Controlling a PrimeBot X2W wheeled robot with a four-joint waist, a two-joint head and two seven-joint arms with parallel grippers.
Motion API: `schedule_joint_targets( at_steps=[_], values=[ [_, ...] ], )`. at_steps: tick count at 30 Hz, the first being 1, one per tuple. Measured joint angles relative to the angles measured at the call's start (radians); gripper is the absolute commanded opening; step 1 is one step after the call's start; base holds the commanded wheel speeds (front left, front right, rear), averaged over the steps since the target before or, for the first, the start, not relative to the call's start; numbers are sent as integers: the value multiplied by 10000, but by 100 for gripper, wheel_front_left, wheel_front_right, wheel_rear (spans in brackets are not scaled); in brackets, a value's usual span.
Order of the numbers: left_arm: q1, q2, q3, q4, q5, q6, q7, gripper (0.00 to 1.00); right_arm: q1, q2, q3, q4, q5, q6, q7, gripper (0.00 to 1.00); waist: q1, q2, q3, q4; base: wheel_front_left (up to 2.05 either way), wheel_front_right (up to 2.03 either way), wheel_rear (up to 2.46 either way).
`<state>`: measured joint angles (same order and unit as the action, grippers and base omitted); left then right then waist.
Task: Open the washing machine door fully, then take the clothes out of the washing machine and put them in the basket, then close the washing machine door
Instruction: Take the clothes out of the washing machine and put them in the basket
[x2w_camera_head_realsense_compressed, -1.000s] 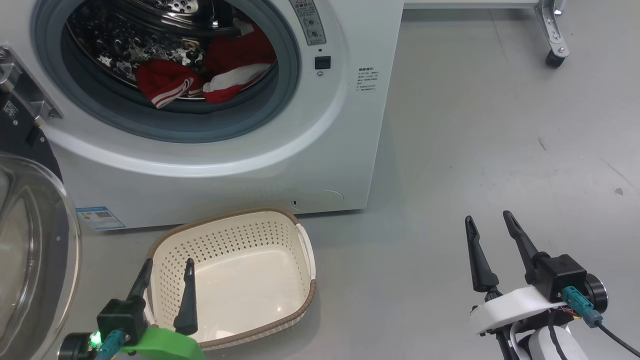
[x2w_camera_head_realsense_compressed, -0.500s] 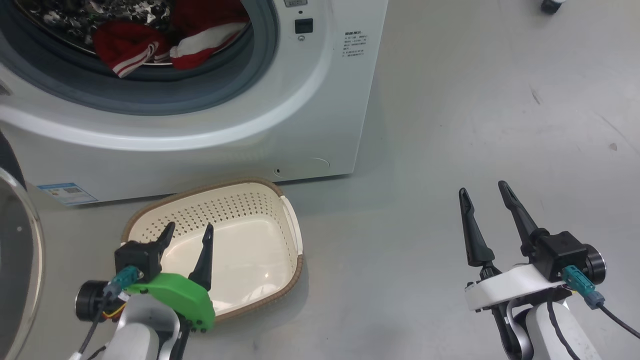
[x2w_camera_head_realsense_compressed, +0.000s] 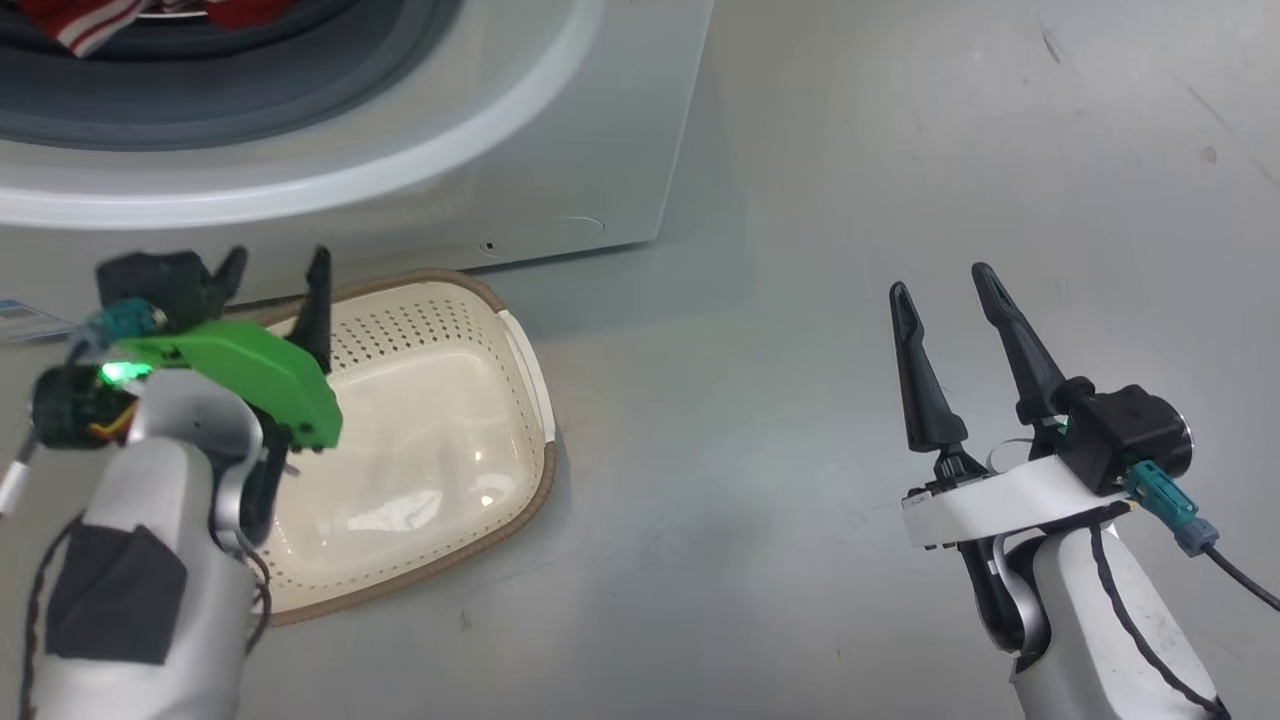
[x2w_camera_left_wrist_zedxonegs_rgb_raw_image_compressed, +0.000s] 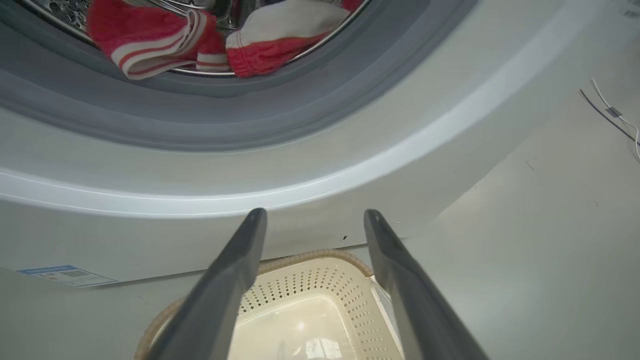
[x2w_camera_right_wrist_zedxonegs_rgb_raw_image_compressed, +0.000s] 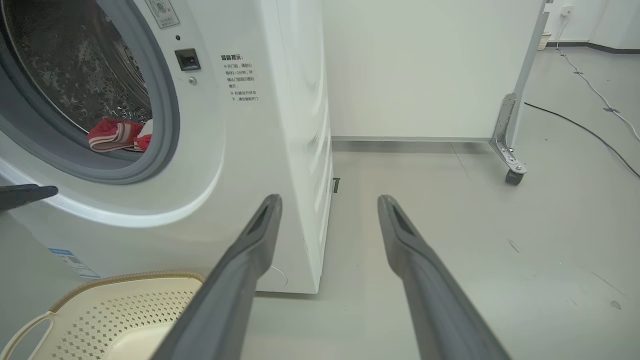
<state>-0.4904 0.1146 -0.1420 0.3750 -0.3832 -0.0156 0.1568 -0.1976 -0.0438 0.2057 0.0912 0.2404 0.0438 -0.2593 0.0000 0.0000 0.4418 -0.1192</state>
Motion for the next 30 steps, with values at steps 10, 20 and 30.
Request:
schedule_joint_targets(
  at_steps=[10, 20, 30],
  values=[
    [-2172, 775, 767, 73, -230, -77, 497, 100, -524, -8, 351, -82, 677, -205, 0, 100, 0, 0, 1039, -648, 0, 0, 0],
    [-4423, 1532, 1434, 150, -213, -27, 481, 100, -1005, -12, 765, -100, 1078, -378, 0, 100, 1, 0, 1911, -1466, 0, 0, 0],
    [-5627, 1645, 1733, 1041, -290, 13, 138, 100, -1337, -8, 1035, -142, 1306, -491, 0, 100, 1, 0, 2641, -2120, 0, 0, 0]
  ],
)
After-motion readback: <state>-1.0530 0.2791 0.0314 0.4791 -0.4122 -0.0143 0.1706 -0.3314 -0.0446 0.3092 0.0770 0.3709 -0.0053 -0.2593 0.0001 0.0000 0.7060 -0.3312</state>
